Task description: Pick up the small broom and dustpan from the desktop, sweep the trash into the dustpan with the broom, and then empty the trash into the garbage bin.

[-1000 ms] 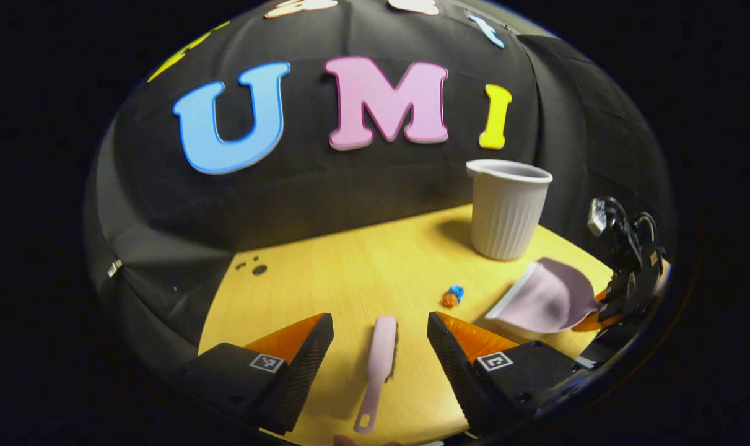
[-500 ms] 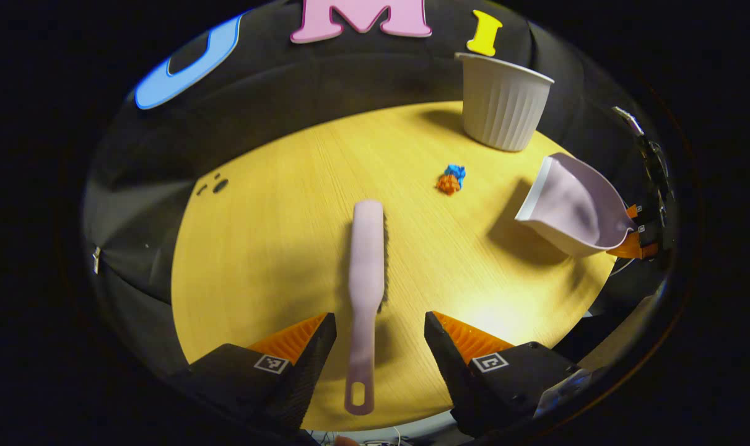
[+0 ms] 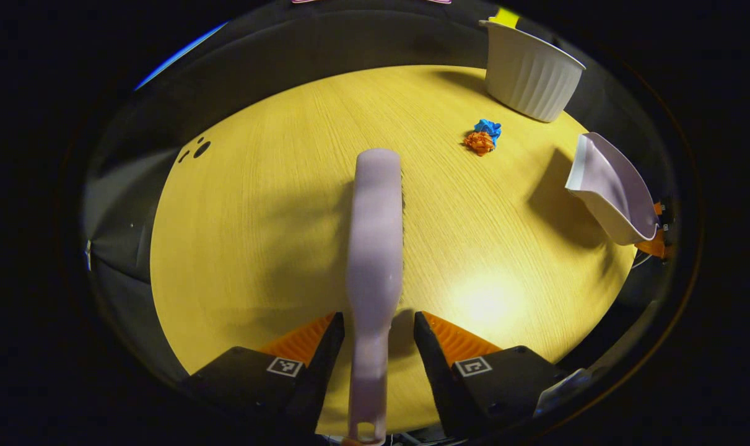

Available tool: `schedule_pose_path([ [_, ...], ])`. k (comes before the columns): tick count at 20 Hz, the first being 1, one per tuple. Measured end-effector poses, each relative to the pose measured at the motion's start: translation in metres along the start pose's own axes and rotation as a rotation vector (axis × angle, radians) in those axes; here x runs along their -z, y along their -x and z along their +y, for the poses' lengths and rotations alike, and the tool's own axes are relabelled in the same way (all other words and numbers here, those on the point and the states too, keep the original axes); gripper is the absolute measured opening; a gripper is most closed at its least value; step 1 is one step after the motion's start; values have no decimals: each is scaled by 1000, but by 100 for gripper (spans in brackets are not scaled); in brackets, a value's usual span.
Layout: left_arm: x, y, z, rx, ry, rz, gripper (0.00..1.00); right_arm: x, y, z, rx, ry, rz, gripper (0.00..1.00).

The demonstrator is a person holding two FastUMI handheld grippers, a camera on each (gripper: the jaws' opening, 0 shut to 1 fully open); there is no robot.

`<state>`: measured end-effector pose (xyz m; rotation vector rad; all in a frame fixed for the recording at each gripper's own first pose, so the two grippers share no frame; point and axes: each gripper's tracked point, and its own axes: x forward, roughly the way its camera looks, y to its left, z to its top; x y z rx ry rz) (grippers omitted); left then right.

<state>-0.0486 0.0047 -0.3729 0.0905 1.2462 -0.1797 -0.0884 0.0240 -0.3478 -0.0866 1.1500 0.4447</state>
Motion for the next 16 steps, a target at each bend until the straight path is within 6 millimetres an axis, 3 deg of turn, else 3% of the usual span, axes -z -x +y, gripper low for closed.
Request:
schedule_pose_path([
  [3, -5, -5, -3, 10, 2, 5, 65, 1, 0, -1, -11, 21, 15, 32],
  [4, -6, -7, -3, 9, 0, 10, 62, 1, -1, 0, -16, 25, 18, 36],
  [5, -9, -7, -4, 13, 2, 8, 49, 1, -1, 1, -22, 29, 20, 36],
  [6, -9, -9, -5, 15, 7, 8, 48, 1, -2, 3, -28, 34, 22, 41],
  [7, -9, -9, -3, 15, 16, 12, 35, 0, -3, 4, -33, 43, 25, 36],
  [12, -26, -3, -3, 16, 23, -19, 27, -3, -1, 6, -46, 99, 62, 36],
  [16, -75, 8, -8, 10, -25, -122, 25, -8, -1, 8, -55, 120, 121, 36],
])
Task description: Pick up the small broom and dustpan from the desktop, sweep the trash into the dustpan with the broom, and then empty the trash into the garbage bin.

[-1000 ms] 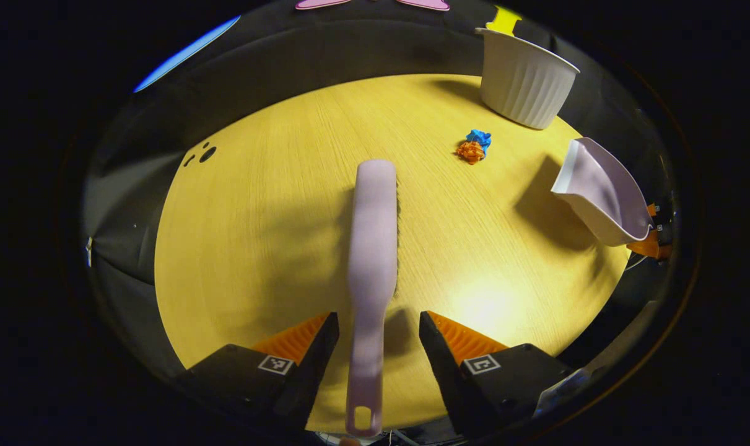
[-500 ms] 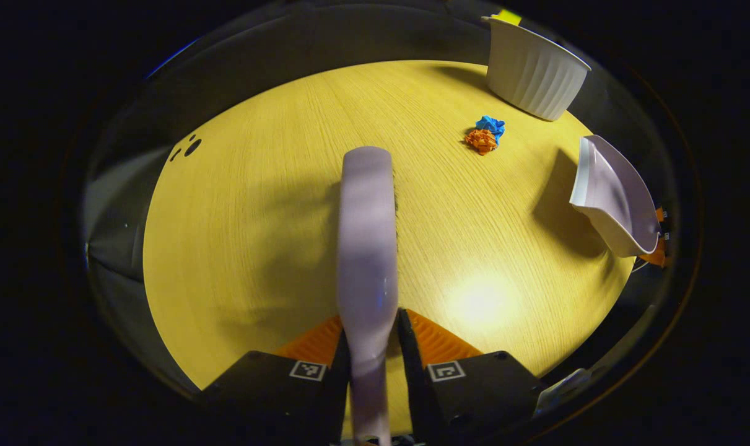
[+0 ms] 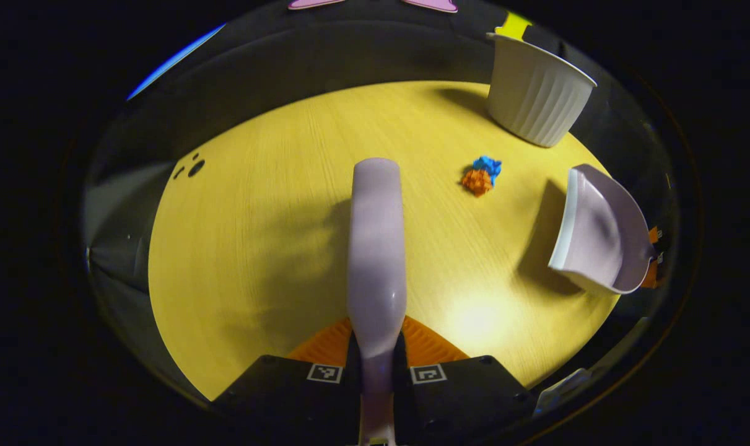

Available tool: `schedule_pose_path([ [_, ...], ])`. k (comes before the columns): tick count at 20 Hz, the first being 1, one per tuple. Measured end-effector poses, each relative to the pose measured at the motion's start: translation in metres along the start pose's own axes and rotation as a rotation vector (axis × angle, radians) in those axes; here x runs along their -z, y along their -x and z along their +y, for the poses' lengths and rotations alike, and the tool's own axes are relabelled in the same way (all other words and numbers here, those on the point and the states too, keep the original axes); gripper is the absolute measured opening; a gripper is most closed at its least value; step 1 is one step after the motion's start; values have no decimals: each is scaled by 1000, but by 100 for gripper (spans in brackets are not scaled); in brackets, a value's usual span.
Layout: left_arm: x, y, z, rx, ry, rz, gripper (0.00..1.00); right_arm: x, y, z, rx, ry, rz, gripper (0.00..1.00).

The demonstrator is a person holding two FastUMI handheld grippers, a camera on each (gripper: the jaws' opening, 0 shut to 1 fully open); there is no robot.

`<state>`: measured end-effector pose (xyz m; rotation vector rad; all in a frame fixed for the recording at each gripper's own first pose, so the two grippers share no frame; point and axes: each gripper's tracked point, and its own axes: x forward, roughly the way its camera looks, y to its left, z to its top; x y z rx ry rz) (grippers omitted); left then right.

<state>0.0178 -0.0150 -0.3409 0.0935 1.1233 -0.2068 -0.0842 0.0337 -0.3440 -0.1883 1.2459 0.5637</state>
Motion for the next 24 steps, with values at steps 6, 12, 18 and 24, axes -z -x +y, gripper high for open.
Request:
schedule_pose_path([
  [6, -53, -28, -20, 21, -115, 3, 24, -2, 0, -2, -9, 38, 123, 31],
  [12, -63, -62, -49, 74, -215, 70, 25, -4, -5, -2, -21, 39, 157, 36],
  [18, -70, -66, -80, 181, -330, 83, 25, -12, -10, -12, -14, 38, 146, 36],
  [24, -56, -46, -117, 342, -383, 121, 25, -14, -15, -17, -20, 58, 138, 36],
])
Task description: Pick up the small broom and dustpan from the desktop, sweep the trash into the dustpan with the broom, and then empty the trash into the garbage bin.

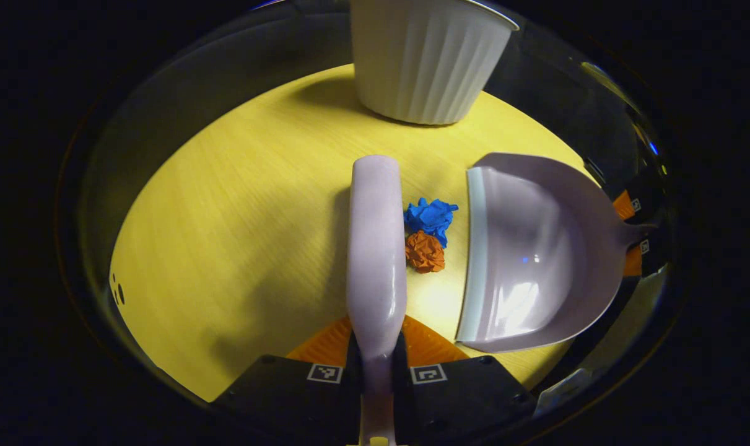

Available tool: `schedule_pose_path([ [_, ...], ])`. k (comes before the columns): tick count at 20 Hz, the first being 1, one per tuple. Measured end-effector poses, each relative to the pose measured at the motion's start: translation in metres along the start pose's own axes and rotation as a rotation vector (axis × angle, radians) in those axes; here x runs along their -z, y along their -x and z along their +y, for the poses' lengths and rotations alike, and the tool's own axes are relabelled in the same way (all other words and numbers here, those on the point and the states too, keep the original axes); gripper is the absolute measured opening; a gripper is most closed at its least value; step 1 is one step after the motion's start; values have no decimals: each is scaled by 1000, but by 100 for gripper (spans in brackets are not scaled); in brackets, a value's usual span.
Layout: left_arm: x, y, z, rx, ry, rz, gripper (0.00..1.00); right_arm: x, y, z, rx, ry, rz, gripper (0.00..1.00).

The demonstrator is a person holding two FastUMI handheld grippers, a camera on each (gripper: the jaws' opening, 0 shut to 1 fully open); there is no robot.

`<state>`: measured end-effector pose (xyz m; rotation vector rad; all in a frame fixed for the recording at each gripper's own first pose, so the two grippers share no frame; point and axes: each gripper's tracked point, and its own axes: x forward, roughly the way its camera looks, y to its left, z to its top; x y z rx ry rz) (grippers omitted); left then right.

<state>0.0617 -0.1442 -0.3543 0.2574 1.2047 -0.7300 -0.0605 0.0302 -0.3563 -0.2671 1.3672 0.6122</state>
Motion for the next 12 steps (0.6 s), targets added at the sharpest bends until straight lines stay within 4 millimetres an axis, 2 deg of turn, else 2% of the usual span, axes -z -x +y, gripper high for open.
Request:
schedule_pose_path([
  [1, 0, 3, -9, 33, 2, 7, 25, -1, -2, 0, -2, 3, -7, 36],
  [2, -1, 6, -19, 67, 7, 13, 25, -2, -3, 0, -2, 5, -14, 41],
  [3, 0, 6, -28, 98, 8, 19, 23, -1, -4, -1, -2, 11, -19, 36],
  [8, 1, 16, -70, 242, 45, 57, 25, 2, -8, -1, -3, 5, -56, 36],
  [10, -1, 16, -73, 248, 82, 54, 25, 3, -14, -1, -1, -6, -84, 36],
  [12, -5, 26, -72, 239, 124, 31, 25, 6, -18, 2, 0, -36, -116, 36],
])
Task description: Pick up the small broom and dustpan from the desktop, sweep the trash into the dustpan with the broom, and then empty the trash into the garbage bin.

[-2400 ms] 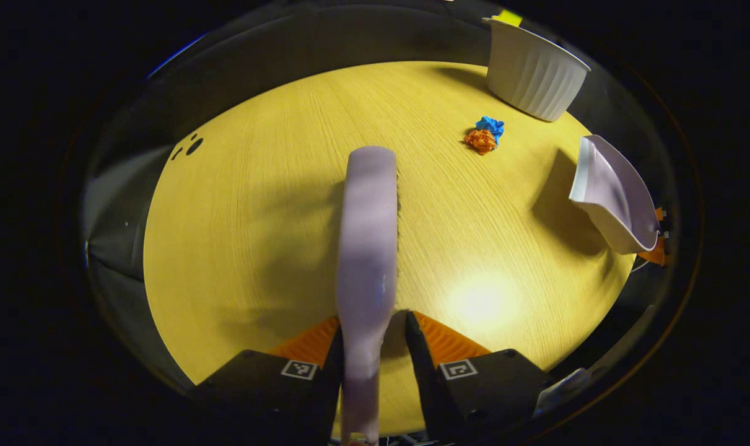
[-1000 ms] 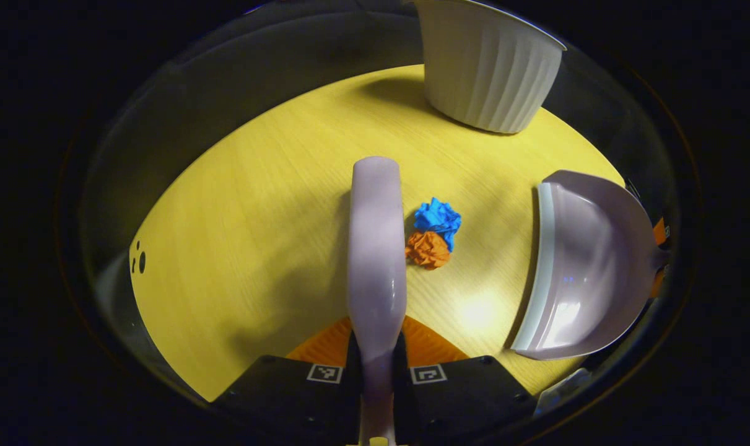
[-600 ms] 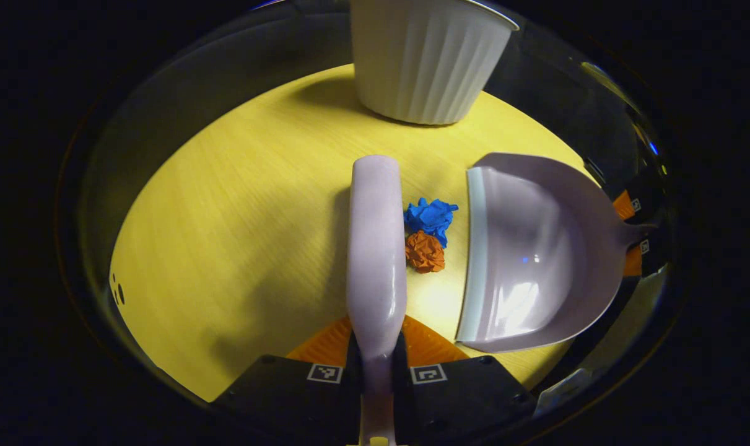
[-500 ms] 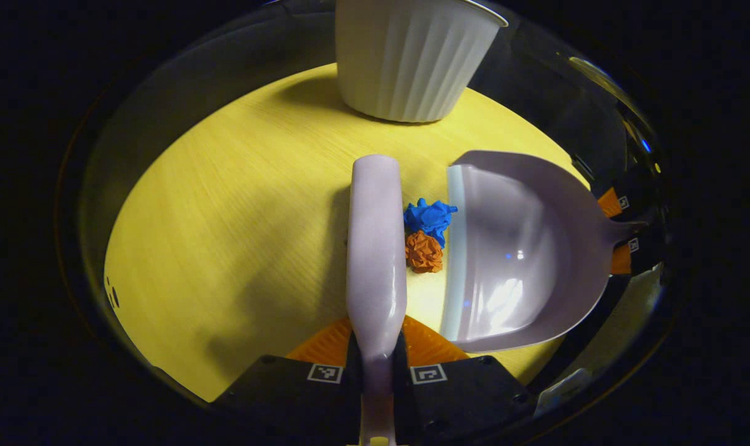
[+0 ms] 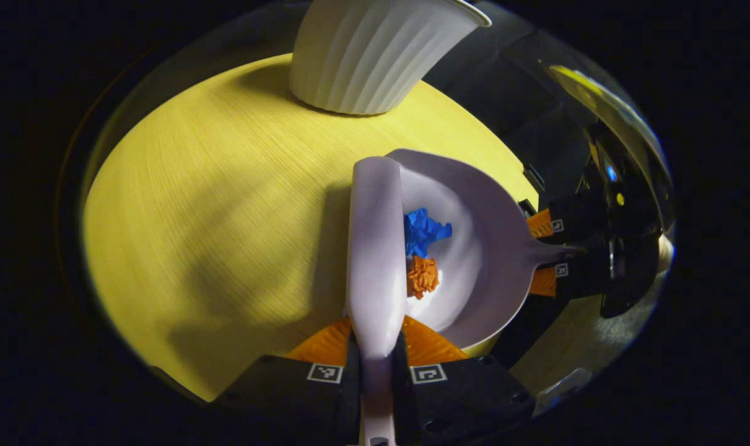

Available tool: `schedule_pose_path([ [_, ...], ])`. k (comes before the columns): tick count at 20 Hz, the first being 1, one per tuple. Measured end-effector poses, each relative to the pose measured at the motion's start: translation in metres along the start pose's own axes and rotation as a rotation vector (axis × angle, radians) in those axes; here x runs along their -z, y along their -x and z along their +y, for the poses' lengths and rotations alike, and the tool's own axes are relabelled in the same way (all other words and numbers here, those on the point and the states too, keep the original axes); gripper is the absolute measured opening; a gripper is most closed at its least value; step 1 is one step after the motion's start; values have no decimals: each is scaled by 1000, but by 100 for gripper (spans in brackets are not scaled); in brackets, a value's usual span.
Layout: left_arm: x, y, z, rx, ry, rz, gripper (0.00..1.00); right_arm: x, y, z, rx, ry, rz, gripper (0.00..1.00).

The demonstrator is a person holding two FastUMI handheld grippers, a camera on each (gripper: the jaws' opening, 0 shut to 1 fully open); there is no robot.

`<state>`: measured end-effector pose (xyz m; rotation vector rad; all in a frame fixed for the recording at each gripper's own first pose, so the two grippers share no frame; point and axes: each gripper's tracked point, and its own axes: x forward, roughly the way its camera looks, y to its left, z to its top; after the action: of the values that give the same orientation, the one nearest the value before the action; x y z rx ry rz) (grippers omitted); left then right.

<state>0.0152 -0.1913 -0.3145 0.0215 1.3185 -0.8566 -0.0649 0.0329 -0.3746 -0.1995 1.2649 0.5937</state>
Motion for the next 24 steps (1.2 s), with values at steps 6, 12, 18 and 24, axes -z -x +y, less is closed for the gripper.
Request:
schedule_pose_path([
  [6, 4, 68, -4, -79, 74, -172, 25, 3, 5, 1, 32, -104, -83, 36],
  [12, 28, 104, 26, -255, 189, -300, 25, -17, 47, -14, 109, -238, -126, 36],
  [18, 44, 87, 39, -273, 264, -292, 24, -57, 134, -43, 192, -308, -150, 36],
  [24, 55, 75, 39, -242, 253, -285, 24, -106, 193, -90, 256, -362, -194, 36],
])
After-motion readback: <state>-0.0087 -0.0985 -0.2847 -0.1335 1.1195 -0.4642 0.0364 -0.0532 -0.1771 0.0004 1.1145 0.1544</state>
